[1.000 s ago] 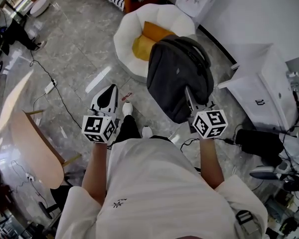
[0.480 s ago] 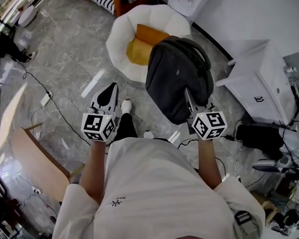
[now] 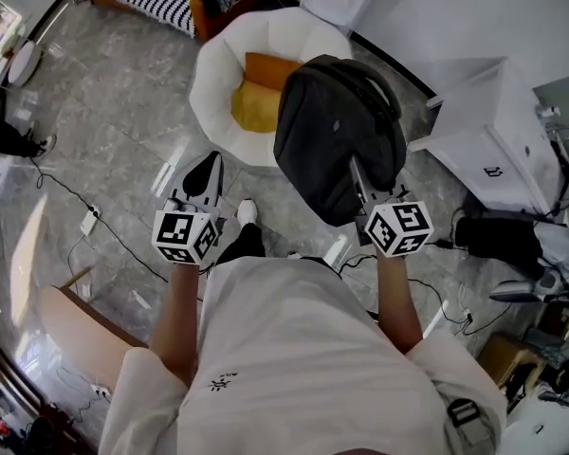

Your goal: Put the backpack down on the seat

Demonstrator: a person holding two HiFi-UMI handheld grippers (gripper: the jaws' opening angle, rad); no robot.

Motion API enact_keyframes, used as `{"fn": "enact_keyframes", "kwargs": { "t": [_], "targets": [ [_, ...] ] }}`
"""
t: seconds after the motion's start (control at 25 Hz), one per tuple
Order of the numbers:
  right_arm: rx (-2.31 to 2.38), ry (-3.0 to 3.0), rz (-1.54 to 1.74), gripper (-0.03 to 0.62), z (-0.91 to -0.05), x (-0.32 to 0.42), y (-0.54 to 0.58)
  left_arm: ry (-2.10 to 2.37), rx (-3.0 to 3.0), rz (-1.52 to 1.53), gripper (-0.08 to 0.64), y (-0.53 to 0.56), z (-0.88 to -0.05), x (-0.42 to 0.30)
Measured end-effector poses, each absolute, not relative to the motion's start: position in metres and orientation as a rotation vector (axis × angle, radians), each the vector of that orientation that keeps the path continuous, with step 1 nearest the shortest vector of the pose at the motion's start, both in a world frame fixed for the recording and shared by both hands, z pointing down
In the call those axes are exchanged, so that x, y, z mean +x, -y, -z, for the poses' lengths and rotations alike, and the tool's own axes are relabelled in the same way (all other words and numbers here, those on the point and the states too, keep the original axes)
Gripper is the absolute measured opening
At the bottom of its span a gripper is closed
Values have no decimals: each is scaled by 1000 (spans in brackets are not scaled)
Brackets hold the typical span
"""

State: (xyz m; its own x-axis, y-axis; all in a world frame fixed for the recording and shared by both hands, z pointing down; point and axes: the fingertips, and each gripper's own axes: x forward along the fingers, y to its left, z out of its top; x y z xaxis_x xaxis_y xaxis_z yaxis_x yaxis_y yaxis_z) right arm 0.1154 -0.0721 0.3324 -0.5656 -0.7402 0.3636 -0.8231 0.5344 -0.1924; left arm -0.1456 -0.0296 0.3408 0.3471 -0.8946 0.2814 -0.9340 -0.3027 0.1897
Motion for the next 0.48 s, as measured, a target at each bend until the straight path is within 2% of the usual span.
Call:
{"fn": "enact_keyframes", "kwargs": {
  "t": [0.48],
  "targets": [
    [1477, 2417, -514, 78, -339, 78, 124, 1444, 2416, -210, 17, 119, -355, -183]
  ]
}}
